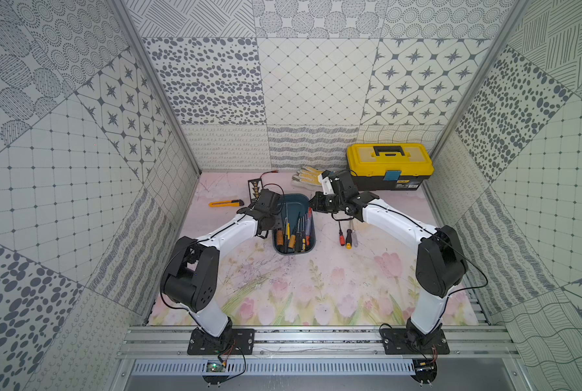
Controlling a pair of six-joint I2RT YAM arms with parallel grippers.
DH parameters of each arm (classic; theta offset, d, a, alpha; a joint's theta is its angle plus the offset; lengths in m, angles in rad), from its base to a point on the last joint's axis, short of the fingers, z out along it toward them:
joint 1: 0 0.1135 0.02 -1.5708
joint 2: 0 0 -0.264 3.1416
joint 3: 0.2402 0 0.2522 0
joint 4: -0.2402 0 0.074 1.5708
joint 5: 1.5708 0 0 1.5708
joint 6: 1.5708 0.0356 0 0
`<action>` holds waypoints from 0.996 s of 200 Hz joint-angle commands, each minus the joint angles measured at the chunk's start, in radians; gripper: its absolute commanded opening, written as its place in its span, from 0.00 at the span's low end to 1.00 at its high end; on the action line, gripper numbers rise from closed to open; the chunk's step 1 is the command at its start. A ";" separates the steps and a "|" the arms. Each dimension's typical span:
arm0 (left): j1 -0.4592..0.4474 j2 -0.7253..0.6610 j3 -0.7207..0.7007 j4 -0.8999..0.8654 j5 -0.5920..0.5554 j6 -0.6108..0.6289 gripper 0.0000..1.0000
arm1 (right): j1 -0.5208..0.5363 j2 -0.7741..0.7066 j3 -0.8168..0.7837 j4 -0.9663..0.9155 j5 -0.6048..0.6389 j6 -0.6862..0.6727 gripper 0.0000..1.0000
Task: Take out the screwdriver from the storage box
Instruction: Place the screwdriver at the center of the board.
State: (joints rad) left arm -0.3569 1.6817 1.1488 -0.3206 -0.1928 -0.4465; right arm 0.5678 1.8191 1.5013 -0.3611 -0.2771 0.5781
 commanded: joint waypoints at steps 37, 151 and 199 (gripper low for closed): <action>0.002 -0.023 -0.001 0.076 -0.040 -0.008 0.00 | -0.059 -0.042 -0.058 -0.077 0.052 -0.091 0.00; 0.002 -0.015 0.014 0.065 -0.040 0.005 0.00 | -0.106 0.200 0.101 -0.362 0.201 -0.205 0.00; 0.002 -0.003 0.027 0.058 -0.038 0.006 0.00 | -0.107 0.312 0.202 -0.425 0.231 -0.223 0.00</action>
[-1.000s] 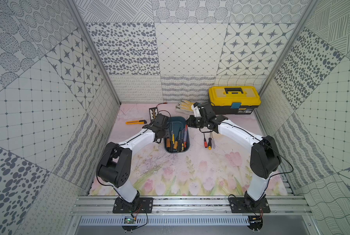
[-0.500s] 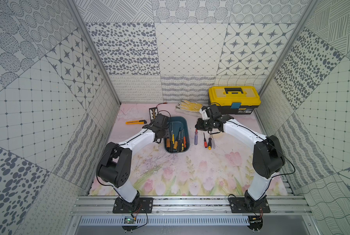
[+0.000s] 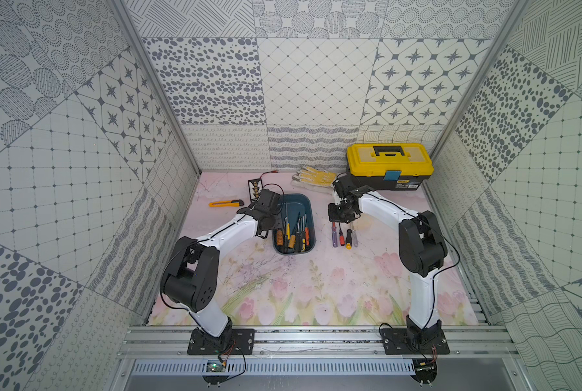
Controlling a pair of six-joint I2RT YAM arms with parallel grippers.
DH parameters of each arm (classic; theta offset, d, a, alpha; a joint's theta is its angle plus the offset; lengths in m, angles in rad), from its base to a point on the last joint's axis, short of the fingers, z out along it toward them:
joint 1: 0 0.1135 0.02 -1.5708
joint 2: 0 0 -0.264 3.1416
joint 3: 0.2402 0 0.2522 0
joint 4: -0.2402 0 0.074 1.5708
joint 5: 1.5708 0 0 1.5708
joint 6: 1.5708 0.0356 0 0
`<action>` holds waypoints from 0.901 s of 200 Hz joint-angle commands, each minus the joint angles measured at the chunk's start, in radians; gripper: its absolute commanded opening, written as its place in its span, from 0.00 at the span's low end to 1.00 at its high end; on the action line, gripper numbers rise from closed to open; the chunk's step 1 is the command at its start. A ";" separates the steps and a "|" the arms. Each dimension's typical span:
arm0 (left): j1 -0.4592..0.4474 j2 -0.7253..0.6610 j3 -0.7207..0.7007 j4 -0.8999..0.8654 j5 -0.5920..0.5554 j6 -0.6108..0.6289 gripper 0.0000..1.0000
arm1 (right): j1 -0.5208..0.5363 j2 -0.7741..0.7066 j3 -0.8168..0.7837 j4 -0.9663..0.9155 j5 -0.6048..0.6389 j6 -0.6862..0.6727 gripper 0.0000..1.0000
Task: Take out the screwdriver from the storage box
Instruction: Place the screwdriver at the center of the board.
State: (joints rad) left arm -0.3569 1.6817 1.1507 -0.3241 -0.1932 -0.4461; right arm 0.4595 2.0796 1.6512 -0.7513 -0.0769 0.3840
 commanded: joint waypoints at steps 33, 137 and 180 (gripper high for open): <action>0.002 -0.002 0.028 0.050 -0.043 0.010 0.00 | 0.001 0.123 0.111 -0.081 0.034 -0.034 0.00; 0.001 -0.006 0.024 0.054 -0.036 0.003 0.00 | 0.000 0.152 0.113 -0.125 0.122 -0.056 0.00; -0.002 -0.013 0.030 0.045 -0.044 0.012 0.00 | 0.000 0.176 0.140 -0.140 0.128 -0.063 0.00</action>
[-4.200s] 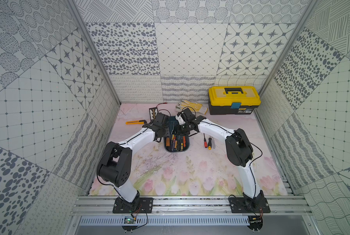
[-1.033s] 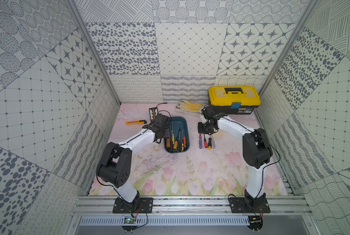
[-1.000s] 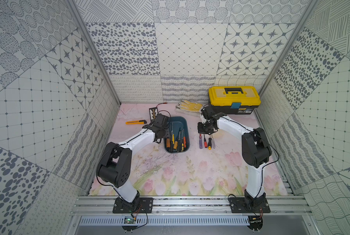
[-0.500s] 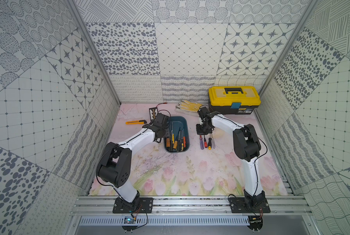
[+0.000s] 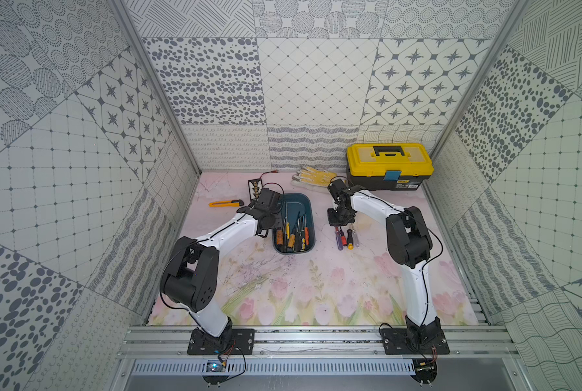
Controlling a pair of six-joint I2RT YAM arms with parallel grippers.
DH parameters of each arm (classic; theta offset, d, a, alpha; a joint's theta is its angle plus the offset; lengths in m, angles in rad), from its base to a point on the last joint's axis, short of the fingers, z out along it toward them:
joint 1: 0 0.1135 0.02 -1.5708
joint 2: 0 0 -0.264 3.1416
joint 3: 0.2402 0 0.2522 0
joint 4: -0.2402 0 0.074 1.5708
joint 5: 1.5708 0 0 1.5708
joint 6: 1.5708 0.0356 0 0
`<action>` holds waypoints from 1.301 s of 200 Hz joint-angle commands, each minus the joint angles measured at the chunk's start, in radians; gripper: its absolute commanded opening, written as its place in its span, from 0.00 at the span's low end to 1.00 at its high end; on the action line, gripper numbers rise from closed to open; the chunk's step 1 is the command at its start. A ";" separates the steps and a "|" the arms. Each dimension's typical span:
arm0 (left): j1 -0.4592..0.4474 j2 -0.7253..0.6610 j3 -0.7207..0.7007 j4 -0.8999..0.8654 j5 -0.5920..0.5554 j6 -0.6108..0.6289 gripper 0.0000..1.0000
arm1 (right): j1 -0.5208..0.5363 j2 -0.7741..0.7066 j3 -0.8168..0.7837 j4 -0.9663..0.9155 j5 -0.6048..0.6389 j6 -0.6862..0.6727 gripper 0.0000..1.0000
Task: Take out the screwdriver from the storage box
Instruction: Pick up the screwdriver from the storage box.
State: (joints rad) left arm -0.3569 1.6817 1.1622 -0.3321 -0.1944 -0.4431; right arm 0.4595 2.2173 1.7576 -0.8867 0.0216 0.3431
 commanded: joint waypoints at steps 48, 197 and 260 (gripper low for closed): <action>-0.002 -0.014 0.015 0.050 -0.042 0.000 0.00 | 0.000 0.038 0.040 -0.006 0.014 -0.024 0.08; -0.003 -0.017 0.006 0.074 -0.023 0.010 0.00 | 0.003 -0.043 0.039 0.004 -0.019 -0.007 0.34; -0.004 -0.057 -0.035 0.132 0.003 0.030 0.00 | 0.026 -0.217 -0.016 0.116 -0.057 -0.030 0.45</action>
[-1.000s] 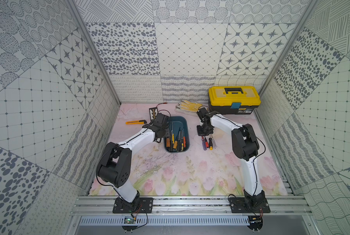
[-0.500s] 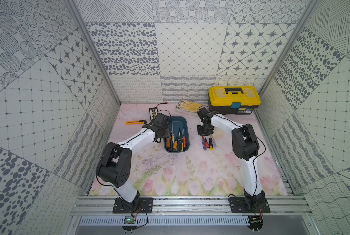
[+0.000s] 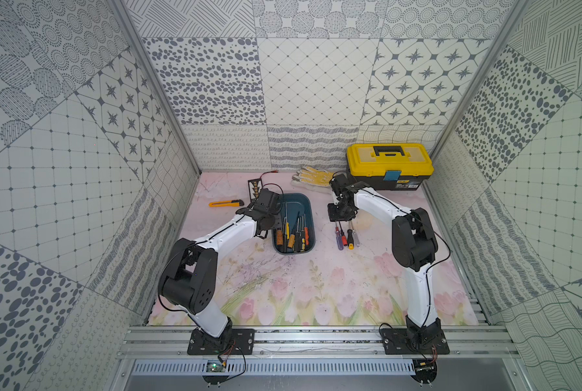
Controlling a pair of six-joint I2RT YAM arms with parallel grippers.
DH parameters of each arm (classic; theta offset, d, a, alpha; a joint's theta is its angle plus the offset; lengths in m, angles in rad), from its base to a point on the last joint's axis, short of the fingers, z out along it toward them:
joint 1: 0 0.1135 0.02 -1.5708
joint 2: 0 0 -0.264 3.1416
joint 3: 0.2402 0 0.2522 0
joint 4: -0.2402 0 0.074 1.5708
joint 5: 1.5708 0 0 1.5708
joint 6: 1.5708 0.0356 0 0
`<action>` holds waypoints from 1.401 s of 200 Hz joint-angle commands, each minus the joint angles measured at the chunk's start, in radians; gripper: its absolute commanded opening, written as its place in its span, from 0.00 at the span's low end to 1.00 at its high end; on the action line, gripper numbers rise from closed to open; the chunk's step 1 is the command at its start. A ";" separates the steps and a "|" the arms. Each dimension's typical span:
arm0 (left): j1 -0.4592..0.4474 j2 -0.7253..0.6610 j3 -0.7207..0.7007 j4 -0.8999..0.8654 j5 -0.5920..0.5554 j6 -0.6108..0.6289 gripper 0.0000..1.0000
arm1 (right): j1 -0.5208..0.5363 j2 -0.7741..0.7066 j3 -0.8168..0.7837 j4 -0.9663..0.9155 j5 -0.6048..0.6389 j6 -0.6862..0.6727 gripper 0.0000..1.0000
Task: Take out the screwdriver from the storage box
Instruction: Pick up the screwdriver from the storage box.
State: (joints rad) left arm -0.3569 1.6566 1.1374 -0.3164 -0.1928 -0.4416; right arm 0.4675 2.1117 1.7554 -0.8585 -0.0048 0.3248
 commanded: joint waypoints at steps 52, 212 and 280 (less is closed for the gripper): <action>-0.005 -0.029 -0.012 0.126 0.015 0.030 0.00 | 0.056 -0.224 -0.051 0.221 -0.175 0.007 0.47; -0.021 -0.037 -0.023 0.127 0.019 0.034 0.00 | 0.222 -0.044 -0.038 0.351 -0.268 0.098 0.44; -0.022 -0.053 -0.043 0.122 0.009 0.032 0.00 | 0.248 0.065 -0.011 0.374 -0.290 0.135 0.38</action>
State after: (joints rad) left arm -0.3771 1.6295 1.1004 -0.2798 -0.1864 -0.4168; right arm 0.7017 2.1384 1.7092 -0.5240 -0.2756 0.4416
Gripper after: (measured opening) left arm 0.118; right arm 0.381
